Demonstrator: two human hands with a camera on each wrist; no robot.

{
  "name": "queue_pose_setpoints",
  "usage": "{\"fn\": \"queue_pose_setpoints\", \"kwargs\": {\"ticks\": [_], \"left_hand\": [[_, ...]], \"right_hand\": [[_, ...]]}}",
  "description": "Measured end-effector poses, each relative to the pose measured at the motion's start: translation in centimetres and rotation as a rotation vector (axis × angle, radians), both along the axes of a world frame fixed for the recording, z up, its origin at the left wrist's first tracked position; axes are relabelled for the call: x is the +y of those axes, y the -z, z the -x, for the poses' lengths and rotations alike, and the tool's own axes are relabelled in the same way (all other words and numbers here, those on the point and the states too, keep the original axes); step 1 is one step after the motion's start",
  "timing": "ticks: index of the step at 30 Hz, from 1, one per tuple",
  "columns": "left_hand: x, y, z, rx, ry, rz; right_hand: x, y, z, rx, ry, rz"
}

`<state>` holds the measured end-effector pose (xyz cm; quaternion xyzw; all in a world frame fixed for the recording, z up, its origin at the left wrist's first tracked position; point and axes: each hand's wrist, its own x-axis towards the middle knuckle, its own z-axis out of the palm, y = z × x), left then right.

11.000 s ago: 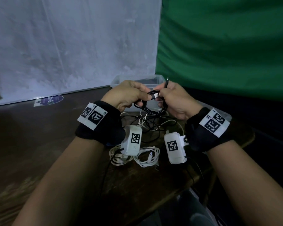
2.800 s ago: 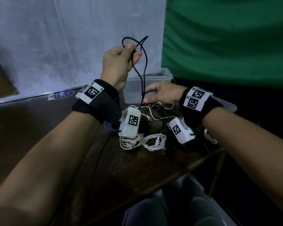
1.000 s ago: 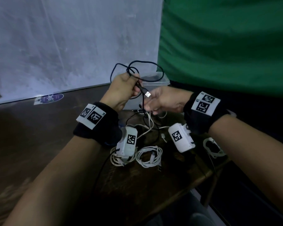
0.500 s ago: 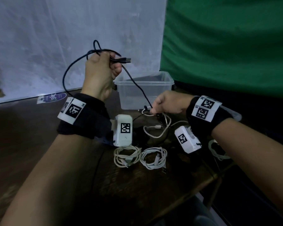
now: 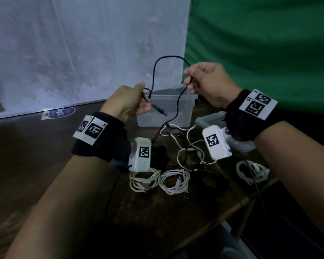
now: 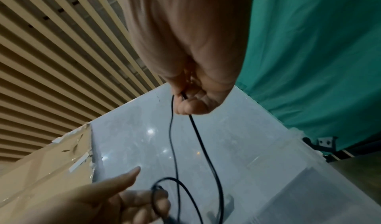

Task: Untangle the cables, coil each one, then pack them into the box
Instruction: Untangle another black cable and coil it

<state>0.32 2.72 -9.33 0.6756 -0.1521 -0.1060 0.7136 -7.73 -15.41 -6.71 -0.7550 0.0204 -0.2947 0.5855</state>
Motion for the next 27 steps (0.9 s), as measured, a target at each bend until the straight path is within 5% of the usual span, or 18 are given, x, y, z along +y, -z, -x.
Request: {"fn": "queue_pose_setpoints", "kwargs": {"ticks": [6,10,17,23,27], "left_hand": [[0.2,-0.1,0.2,-0.417,-0.185,-0.258],[-0.2,-0.7,1.4,-0.724,-0.048,-0.271],[-0.2,-0.5,1.7,-0.730,-0.008,-0.286],[-0.1,-1.8,2.0,-0.564,-0.056,0.175],[1.0,-2.6,1.6,-0.538,-0.177,0.328]], "right_hand": [[0.7,0.1,0.1,0.044,0.062,0.248],[1.8,0.6,0.5,0.048,0.015,0.383],[2.6,0.9,0.7,0.036,-0.023,0.398],[2.3,3.2,0.0,0.203,-0.052,0.333],[1.5,4.2,0.7,0.278,-0.069,0.189]]}}
